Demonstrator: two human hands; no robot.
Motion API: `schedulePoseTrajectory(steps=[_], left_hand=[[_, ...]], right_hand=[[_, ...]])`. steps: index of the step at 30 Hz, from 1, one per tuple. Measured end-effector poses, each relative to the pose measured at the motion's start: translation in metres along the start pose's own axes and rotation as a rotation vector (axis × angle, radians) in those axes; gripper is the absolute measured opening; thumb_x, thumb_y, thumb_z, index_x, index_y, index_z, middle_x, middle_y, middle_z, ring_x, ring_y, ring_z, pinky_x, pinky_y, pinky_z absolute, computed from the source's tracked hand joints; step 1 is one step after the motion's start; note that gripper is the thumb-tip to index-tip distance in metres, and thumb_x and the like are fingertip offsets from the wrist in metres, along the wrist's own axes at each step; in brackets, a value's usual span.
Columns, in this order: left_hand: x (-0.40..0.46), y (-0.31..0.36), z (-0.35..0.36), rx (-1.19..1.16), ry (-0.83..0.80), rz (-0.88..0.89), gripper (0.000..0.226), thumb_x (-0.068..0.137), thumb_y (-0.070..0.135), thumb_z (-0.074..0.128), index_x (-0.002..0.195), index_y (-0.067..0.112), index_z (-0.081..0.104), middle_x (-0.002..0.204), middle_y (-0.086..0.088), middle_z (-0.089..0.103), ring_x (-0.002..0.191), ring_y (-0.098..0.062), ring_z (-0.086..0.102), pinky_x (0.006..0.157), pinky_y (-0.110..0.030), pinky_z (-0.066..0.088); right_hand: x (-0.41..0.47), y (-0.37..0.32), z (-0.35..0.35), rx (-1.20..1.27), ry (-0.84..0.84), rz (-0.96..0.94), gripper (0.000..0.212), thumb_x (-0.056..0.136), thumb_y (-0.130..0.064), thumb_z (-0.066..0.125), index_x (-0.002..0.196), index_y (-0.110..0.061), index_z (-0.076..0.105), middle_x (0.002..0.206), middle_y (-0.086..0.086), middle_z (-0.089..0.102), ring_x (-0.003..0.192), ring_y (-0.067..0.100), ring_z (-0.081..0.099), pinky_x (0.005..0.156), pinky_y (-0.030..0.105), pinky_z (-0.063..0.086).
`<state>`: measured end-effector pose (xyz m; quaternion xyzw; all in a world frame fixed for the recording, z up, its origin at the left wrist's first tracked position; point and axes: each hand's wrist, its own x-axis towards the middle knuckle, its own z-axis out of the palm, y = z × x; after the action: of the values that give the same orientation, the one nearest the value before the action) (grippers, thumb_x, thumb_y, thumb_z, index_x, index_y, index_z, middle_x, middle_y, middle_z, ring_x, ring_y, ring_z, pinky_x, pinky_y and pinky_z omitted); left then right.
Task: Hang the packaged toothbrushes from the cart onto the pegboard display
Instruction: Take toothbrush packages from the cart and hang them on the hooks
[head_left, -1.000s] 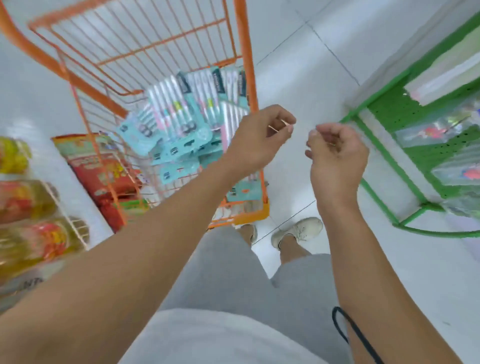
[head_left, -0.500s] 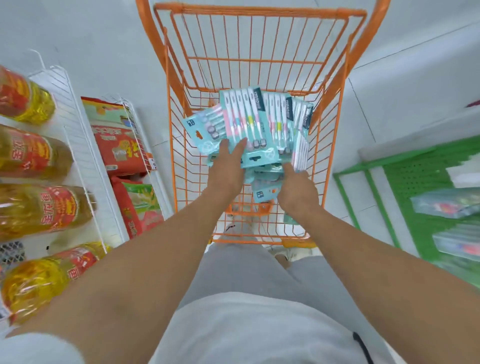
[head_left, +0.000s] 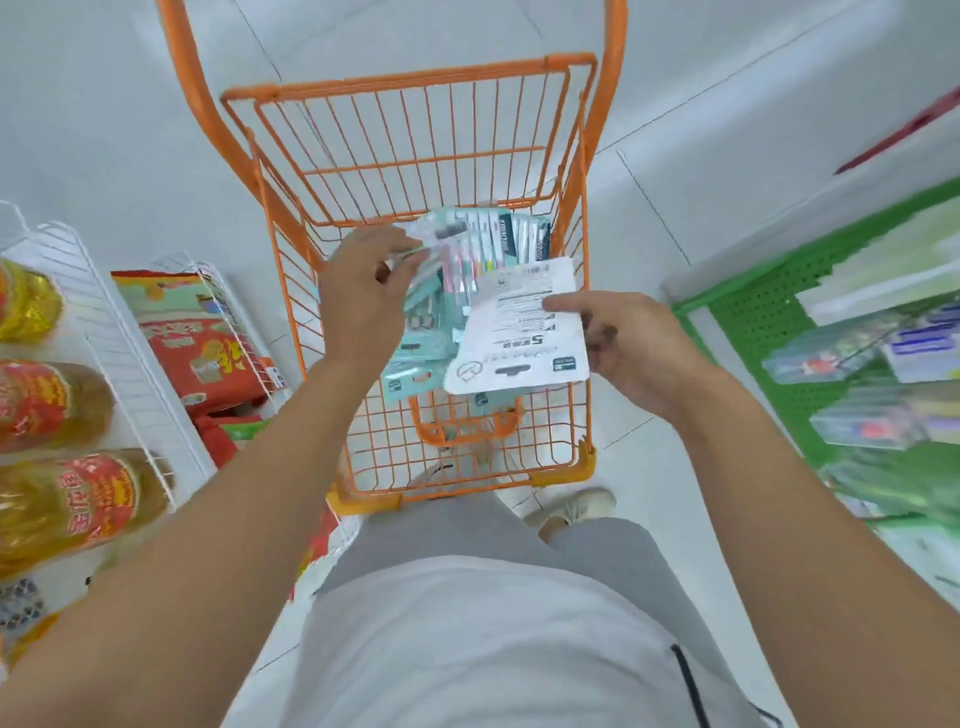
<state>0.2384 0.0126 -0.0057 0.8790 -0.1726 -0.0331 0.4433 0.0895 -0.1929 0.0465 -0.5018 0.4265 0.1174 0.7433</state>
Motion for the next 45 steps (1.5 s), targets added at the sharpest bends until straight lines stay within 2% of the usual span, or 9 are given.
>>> schedulePoseTrajectory(steps=[6, 10, 13, 16, 21, 29, 33, 39, 45], left_hand=[[0.026, 0.077, -0.047, -0.177, -0.021, -0.096, 0.013, 0.087, 0.039, 0.073, 0.081, 0.027, 0.074, 0.068, 0.007, 0.067, 0.062, -0.001, 0.052, 0.062, -0.030, 0.045], [0.023, 0.119, -0.051, -0.621, -0.100, -0.410, 0.017, 0.094, 0.032, 0.068, 0.092, 0.015, 0.067, 0.091, -0.010, 0.074, 0.083, -0.023, 0.071, 0.076, -0.043, 0.057], [0.009, 0.144, -0.039, -0.887, -0.254, -0.646, 0.026, 0.101, 0.028, 0.059, 0.119, 0.010, 0.063, 0.111, -0.011, 0.075, 0.102, -0.029, 0.072, 0.086, -0.049, 0.060], [-0.009, 0.166, -0.020, -0.942, -0.354, -0.723, 0.036, 0.103, 0.029, 0.053, 0.131, 0.007, 0.059, 0.118, -0.014, 0.072, 0.108, -0.031, 0.070, 0.089, -0.051, 0.057], [-0.030, 0.206, 0.019, -0.937, -0.452, -0.736, 0.036, 0.104, 0.031, 0.053, 0.133, 0.009, 0.057, 0.114, -0.008, 0.075, 0.103, -0.027, 0.072, 0.093, -0.052, 0.056], [-0.055, 0.263, 0.045, -1.016, -0.792, -0.646, 0.046, 0.093, 0.043, 0.062, 0.121, 0.007, 0.068, 0.117, -0.020, 0.069, 0.099, -0.030, 0.070, 0.086, -0.041, 0.060], [-0.061, 0.274, 0.053, -1.171, -0.830, -0.607, 0.026, 0.098, 0.019, 0.053, 0.113, 0.000, 0.062, 0.096, -0.012, 0.068, 0.088, -0.018, 0.068, 0.074, -0.026, 0.058], [-0.053, 0.263, 0.060, -0.571, -0.826, -0.326, 0.056, 0.089, 0.023, 0.076, 0.138, 0.027, 0.049, 0.119, 0.002, 0.067, 0.104, -0.014, 0.069, 0.085, -0.033, 0.057], [-0.037, 0.240, 0.063, -0.339, -0.767, -0.268, 0.072, 0.053, 0.057, 0.094, 0.110, 0.024, 0.065, 0.107, 0.004, 0.075, 0.098, -0.019, 0.073, 0.086, -0.042, 0.059]], right_hand=[[-0.033, -0.005, -0.002, -0.285, 0.072, -0.417, 0.048, 0.074, 0.011, 0.080, 0.117, -0.010, 0.073, 0.097, 0.012, 0.076, 0.086, 0.013, 0.071, 0.085, 0.034, 0.061], [-0.063, -0.025, -0.019, -0.218, 0.325, -0.585, 0.008, 0.083, -0.028, 0.082, 0.082, -0.020, 0.079, 0.060, 0.018, 0.061, 0.054, 0.021, 0.051, 0.058, 0.036, 0.048], [-0.084, -0.031, -0.042, -0.153, 0.524, -0.654, 0.058, 0.086, -0.036, 0.079, 0.061, 0.007, 0.050, 0.053, 0.028, 0.033, 0.047, 0.021, 0.031, 0.050, 0.027, 0.034], [-0.107, -0.035, -0.060, -0.163, 0.588, -0.673, 0.060, 0.086, -0.027, 0.080, 0.053, -0.013, 0.033, 0.054, 0.000, 0.021, 0.053, 0.017, 0.021, 0.054, 0.027, 0.022], [-0.128, -0.021, -0.063, -0.254, 0.574, -0.743, 0.012, 0.098, -0.019, 0.065, 0.089, -0.013, 0.059, 0.081, -0.016, 0.063, 0.071, 0.002, 0.057, 0.064, 0.018, 0.041], [-0.129, -0.002, -0.047, -0.127, 0.473, -0.718, 0.029, 0.104, -0.025, 0.054, 0.132, -0.019, 0.054, 0.110, -0.004, 0.072, 0.098, 0.009, 0.068, 0.085, 0.027, 0.054], [-0.133, -0.008, -0.057, 0.073, 0.475, -0.666, 0.021, 0.105, -0.026, 0.050, 0.117, -0.021, 0.067, 0.106, 0.007, 0.074, 0.102, 0.020, 0.070, 0.093, 0.045, 0.055], [-0.141, -0.008, -0.073, 0.431, 0.296, -0.536, 0.028, 0.106, -0.033, 0.048, 0.117, -0.018, 0.069, 0.116, 0.013, 0.074, 0.106, 0.032, 0.071, 0.097, 0.055, 0.054], [-0.133, 0.009, -0.086, 0.466, 0.293, -0.469, 0.030, 0.105, -0.019, 0.050, 0.129, -0.006, 0.062, 0.121, 0.017, 0.071, 0.107, 0.035, 0.069, 0.091, 0.054, 0.057]])
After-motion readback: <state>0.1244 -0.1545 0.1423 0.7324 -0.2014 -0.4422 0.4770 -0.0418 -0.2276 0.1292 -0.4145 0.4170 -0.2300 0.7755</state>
